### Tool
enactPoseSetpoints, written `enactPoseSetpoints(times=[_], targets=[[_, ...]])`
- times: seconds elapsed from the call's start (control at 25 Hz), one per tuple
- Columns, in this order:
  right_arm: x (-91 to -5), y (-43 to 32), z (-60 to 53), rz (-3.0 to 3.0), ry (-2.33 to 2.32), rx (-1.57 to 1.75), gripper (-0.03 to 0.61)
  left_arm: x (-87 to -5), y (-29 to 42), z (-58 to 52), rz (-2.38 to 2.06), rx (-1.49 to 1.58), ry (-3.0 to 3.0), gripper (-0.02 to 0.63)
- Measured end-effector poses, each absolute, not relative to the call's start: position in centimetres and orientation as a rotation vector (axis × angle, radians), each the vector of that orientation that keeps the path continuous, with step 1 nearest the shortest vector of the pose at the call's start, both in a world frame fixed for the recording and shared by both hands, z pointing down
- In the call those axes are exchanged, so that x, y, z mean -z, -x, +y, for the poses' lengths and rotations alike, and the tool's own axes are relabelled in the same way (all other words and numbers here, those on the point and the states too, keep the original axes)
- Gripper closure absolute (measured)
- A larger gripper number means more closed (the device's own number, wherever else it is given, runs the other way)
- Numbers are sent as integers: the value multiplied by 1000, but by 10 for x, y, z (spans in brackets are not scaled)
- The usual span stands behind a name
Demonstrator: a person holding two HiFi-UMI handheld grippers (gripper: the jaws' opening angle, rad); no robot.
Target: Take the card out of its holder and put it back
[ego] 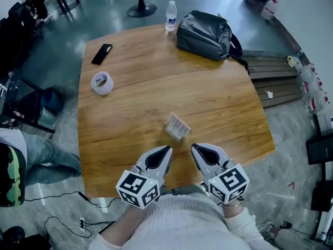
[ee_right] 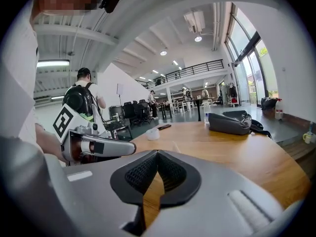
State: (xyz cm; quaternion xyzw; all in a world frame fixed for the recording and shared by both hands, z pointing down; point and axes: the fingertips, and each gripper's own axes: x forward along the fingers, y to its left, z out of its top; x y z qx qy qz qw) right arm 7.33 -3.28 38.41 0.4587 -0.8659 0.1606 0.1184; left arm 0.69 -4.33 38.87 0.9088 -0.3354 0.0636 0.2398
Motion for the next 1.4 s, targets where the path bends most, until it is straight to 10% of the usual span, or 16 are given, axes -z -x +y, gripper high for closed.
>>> enactPoseSetpoints(times=[1.4], targets=[[-402, -68, -29, -2496, -1271, -485, 580, -388, -21, -49, -739, -364, -2619, 604]])
